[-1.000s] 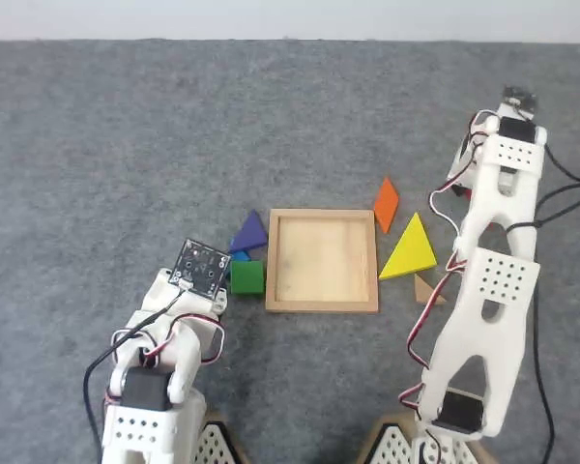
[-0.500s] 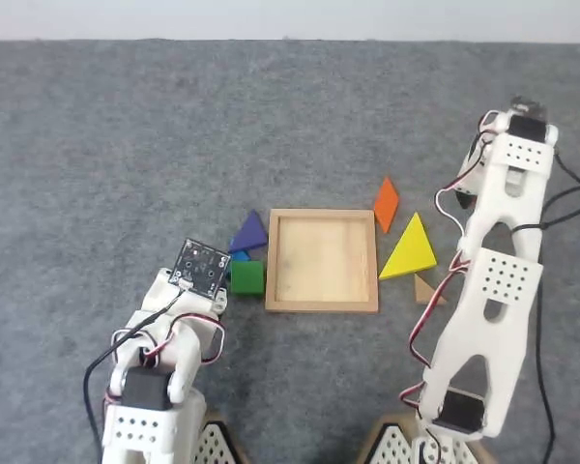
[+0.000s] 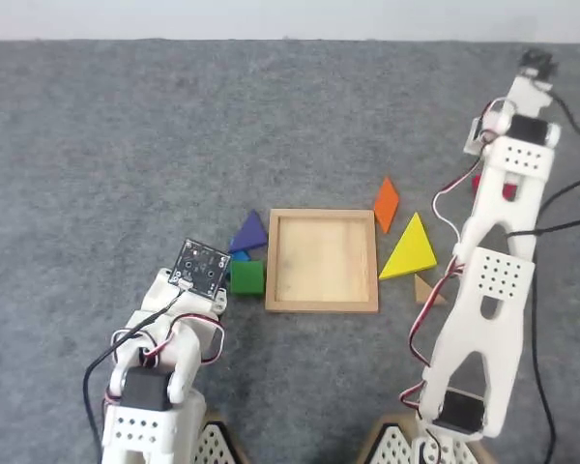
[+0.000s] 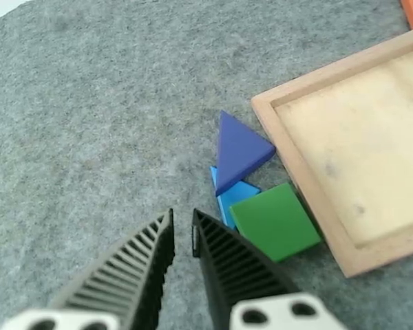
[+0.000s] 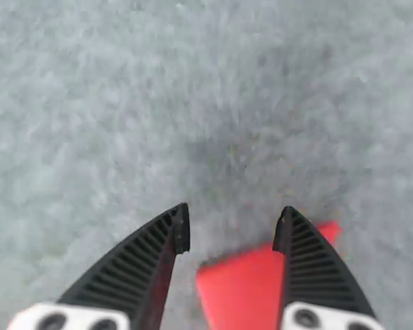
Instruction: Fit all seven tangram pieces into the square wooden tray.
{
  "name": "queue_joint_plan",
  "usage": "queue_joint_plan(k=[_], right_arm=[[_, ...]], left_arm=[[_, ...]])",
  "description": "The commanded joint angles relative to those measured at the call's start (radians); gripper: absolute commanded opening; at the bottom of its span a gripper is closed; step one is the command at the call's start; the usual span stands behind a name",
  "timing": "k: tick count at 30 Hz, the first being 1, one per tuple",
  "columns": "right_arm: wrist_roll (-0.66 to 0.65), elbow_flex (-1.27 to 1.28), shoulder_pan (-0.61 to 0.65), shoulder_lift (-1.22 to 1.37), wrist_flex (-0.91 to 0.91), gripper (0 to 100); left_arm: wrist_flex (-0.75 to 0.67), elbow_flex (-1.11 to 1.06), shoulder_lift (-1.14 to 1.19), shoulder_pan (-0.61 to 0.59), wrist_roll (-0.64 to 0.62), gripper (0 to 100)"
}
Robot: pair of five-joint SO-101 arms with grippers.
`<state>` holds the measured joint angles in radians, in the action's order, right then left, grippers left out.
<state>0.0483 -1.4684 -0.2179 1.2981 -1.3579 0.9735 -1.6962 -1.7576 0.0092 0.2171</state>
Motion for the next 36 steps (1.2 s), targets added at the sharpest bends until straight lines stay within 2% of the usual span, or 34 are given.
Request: queue_joint_plan(k=[1, 8, 12, 16, 22, 26, 29, 36], right_arm=[[-0.055, -0.041, 0.015, 0.038, 0.008, 19.5], [-0.057, -0.103, 0.002, 0.025, -0.446, 19.5], [-0.081, -0.058, -0.016, -0.004, -0.446, 19.4], [-0.086, 0.169, -0.019, -0.116, -0.446, 19.4], [-0.094, 0.615, -0.021, -0.509, -0.438, 18.8], [-0.184, 0.73, -0.018, -0.78, -0.435, 14.3], [-0.358, 0.779, -0.016, -0.917, -0.435, 13.4], [-1.0, 1.022, 0.016, -0.964, -0.387, 13.8]], left_arm=[[0.006, 0.008, -0.014, -0.003, -0.008, 5], [0.006, 0.008, -0.014, -0.003, -0.008, 5], [0.006, 0.008, -0.014, -0.003, -0.008, 5], [0.006, 0.008, -0.014, -0.003, -0.008, 5], [0.006, 0.008, -0.014, -0.003, -0.008, 5], [0.006, 0.008, -0.014, -0.003, -0.008, 5], [0.006, 0.008, -0.014, -0.003, -0.008, 5], [0.006, 0.008, -0.014, -0.003, -0.008, 5]])
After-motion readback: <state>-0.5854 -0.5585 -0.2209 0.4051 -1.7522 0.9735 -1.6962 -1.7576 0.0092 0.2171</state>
